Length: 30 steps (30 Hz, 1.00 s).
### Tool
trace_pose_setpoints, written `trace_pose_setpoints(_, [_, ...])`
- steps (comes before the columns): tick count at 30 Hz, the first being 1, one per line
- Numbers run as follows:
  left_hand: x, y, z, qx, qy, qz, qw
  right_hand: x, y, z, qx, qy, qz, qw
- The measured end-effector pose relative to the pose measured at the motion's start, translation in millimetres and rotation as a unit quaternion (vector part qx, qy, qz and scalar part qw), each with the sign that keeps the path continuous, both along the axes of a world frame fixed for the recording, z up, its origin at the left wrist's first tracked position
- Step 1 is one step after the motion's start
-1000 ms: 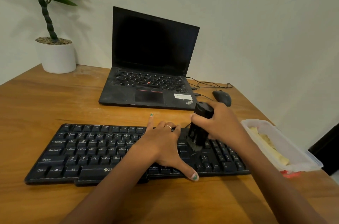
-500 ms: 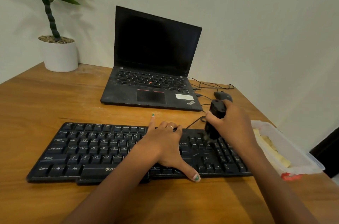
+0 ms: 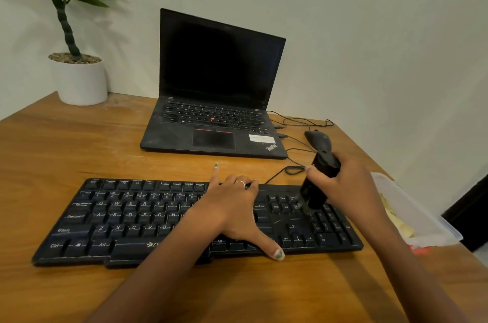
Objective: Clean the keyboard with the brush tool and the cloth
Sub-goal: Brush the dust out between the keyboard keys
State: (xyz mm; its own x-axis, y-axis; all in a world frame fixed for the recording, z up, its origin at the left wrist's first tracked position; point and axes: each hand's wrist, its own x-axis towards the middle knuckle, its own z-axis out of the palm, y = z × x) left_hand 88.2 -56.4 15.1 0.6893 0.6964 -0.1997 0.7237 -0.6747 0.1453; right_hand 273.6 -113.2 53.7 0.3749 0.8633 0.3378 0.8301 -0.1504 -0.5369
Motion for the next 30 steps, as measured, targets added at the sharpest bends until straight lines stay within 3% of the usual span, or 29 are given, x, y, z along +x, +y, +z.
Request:
trace_pose_setpoints(2, [-0.2,-0.3,-1.4,0.006,-0.003,-0.002,1.000,4.0,-7.2,0.8,0.046,-0.035,-0.019,0.998])
trace_pose_setpoints(8, [0.4,-1.3,-3.3,0.010,-0.005,-0.017,1.000,2.1,-38.0,6.0,0.135,0.121,0.002,0.983])
trace_pose_setpoints(16, [0.7,3.5,-6.6,0.035,-0.040,-0.010,0.999,-2.7,-52.3,9.1,0.091,0.197,0.035,0.976])
trace_pose_setpoints(21, [1.2,3.6,-7.2,0.030,-0.038,-0.005,0.999,-19.4,-44.5,-6.7,0.071,0.153,0.036,0.985])
trace_pose_setpoints(26, [1.3,3.6,-8.3,0.024,-0.039,-0.001,0.999,-14.0,-42.4,2.8,-0.035,0.143,0.060,0.987])
trace_pose_setpoints(30, [1.5,4.1,-8.2,0.025,-0.036,-0.003,0.999,-17.2,-36.8,-1.7,0.015,0.043,0.037,0.998])
